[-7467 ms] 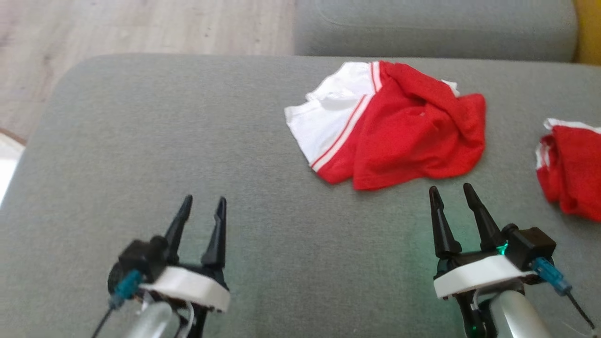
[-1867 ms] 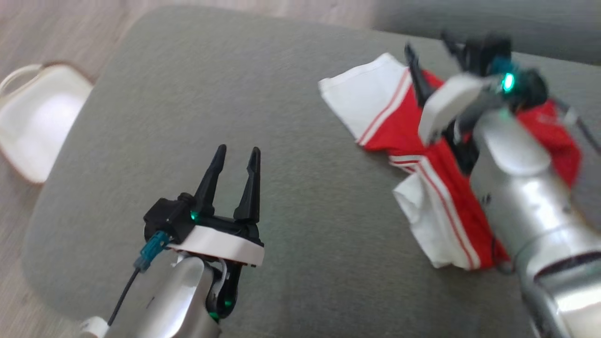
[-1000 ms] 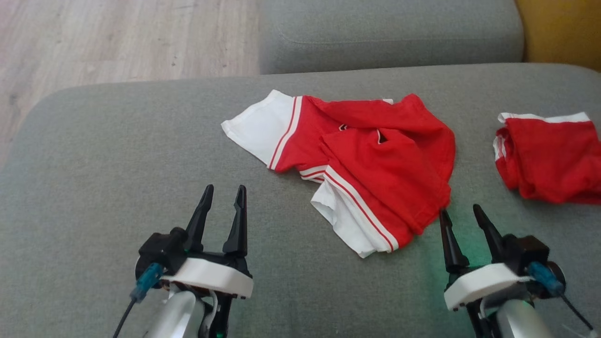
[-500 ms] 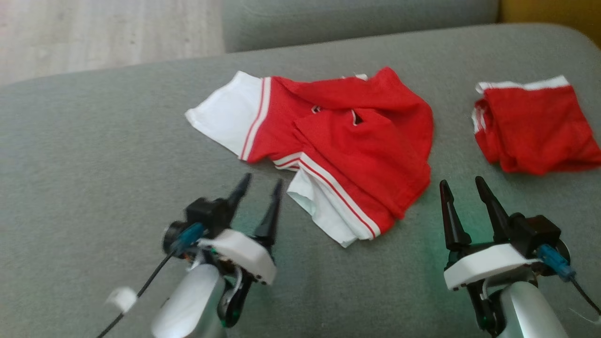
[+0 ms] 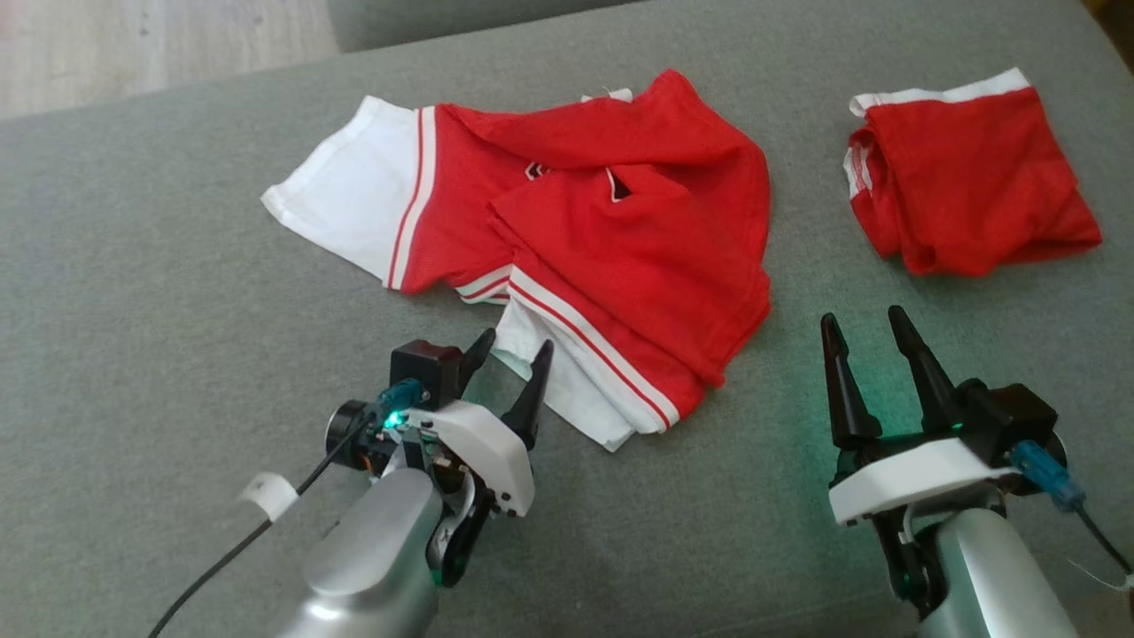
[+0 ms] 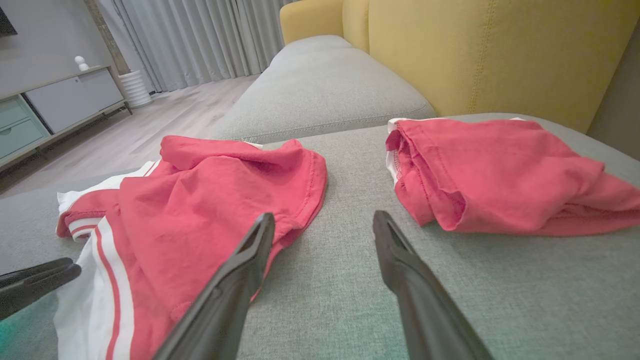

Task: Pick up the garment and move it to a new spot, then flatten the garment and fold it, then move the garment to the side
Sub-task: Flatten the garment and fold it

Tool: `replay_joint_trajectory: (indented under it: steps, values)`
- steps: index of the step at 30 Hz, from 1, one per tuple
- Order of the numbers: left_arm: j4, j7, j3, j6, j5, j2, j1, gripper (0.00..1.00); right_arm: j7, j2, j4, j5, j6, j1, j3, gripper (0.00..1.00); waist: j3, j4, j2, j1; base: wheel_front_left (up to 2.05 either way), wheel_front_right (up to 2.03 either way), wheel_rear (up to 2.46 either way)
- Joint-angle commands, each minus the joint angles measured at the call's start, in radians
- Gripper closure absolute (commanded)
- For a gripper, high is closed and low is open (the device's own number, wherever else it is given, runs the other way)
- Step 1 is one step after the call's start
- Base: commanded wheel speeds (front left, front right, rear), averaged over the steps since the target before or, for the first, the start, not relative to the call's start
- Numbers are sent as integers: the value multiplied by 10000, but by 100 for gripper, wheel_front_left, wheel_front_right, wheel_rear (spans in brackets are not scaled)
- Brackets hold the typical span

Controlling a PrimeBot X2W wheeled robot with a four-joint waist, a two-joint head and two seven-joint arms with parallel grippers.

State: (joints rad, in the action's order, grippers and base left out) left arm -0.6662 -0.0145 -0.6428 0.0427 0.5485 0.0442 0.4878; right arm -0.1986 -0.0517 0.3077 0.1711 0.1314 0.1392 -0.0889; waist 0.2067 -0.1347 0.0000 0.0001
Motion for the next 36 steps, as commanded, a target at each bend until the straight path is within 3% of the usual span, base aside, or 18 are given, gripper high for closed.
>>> replay_joint_trajectory:
  steps: [1,9,11,12,23,28,36]
  values:
    - [88,-105,185,-76,80,61,516,0,-135,14,-256,96,-7,399,-267,0,112,-95,0,-1,0,0,0]
    - [-715,-250,-111,-166,326,61,908,0,-253,14,-221,182,-7,518,-378,0,273,-228,0,-1,0,0,0]
    - [-856,-268,-242,-117,370,61,957,95,-268,14,-222,195,-7,527,-357,0,267,-213,0,-1,0,0,0]
    - [-923,-297,-304,-98,378,61,974,100,-275,14,-209,198,-7,531,-329,0,252,-188,0,-1,0,0,0]
    - [-1000,-1296,-231,164,570,266,989,100,-191,14,-89,62,-7,483,-263,0,-288,539,0,-1,0,0,0]
    - [-525,-1484,-203,208,276,1086,1381,100,-120,14,35,119,-7,488,-413,0,-629,935,0,-1,0,0,0]
    - [1077,-1222,-40,-101,-532,2933,2484,100,-173,14,364,421,-7,351,-762,0,-1011,1491,0,-1,0,0,0]
